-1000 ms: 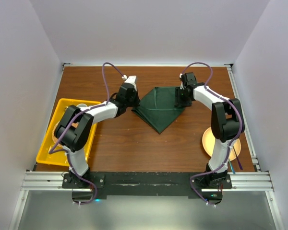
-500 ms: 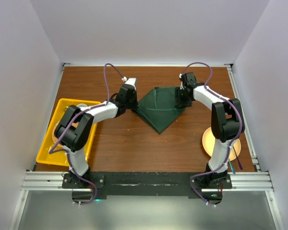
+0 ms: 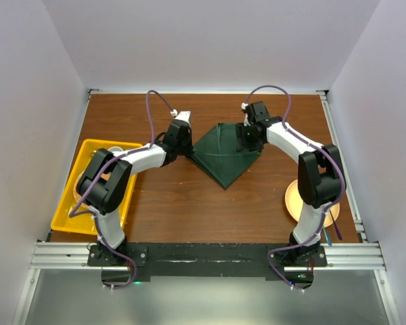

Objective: Fold the napkin, place the utensils inside, and roll it up
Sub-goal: Fold the napkin, then roll the napkin with the utensil

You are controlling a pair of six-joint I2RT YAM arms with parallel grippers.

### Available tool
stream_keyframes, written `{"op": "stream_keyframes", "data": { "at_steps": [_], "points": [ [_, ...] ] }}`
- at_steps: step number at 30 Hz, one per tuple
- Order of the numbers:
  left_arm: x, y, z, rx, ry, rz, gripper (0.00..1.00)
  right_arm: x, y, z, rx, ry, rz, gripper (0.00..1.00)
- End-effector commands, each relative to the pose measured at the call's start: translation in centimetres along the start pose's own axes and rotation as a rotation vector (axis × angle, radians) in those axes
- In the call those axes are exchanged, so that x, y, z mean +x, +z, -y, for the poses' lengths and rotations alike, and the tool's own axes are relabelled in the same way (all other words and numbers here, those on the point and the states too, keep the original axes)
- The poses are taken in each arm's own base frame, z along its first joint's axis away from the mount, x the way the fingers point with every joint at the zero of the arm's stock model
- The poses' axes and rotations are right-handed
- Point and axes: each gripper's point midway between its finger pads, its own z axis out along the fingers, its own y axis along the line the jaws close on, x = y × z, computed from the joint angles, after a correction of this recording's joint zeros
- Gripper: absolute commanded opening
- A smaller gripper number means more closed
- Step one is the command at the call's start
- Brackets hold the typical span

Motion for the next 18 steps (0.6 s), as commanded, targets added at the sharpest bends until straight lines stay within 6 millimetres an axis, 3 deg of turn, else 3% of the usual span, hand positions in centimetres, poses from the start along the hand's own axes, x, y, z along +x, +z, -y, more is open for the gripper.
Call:
{"op": "stream_keyframes", "data": {
  "at_steps": [1, 3, 4, 5, 7, 8, 10, 15, 18],
  "points": [
    [-5.3, -3.6, 0.2, -0.02, -0.054, 0.136, 0.21, -1.7, -4.5, -5.2, -0.09, -0.162, 0.125, 0.59],
    [-6.4, -5.6, -0.2, -0.049, -0.093, 0.16, 0.34, -1.0, -5.8, -7.3, -0.12, -0.241, 0.157, 0.68],
    [-8.1, -7.6, -0.4, -0.06, -0.125, 0.216, 0.39, -0.3, -5.7, -7.7, -0.126, -0.284, 0.151, 0.7],
    [-8.0, -8.4, -1.0, -0.077, -0.181, 0.212, 0.47, 0.2, -5.8, -8.1, -0.134, -0.311, 0.15, 0.72],
    [-9.1, -10.9, -0.9, -0.049, -0.252, 0.243, 0.5, 1.7, -5.6, -9.4, -0.15, -0.39, 0.13, 0.75],
    [-8.1, -11.3, -1.4, -0.049, -0.297, 0.22, 0.52, 2.4, -5.2, -9.7, -0.154, -0.412, 0.113, 0.8],
    [-8.0, -13.3, -0.8, 0.01, -0.334, 0.228, 0.53, 3.5, -4.9, -10.5, -0.127, -0.477, 0.109, 0.81],
    [-4.6, -15.5, -0.6, 0.085, -0.373, 0.173, 0.54, 5.7, -3.9, -12.0, -0.048, -0.654, 0.088, 0.78],
    [-4.0, -17.0, -1.4, 0.08, -0.372, 0.192, 0.54, 5.7, -3.6, -12.5, -0.022, -0.714, 0.091, 0.79]
  ]
}}
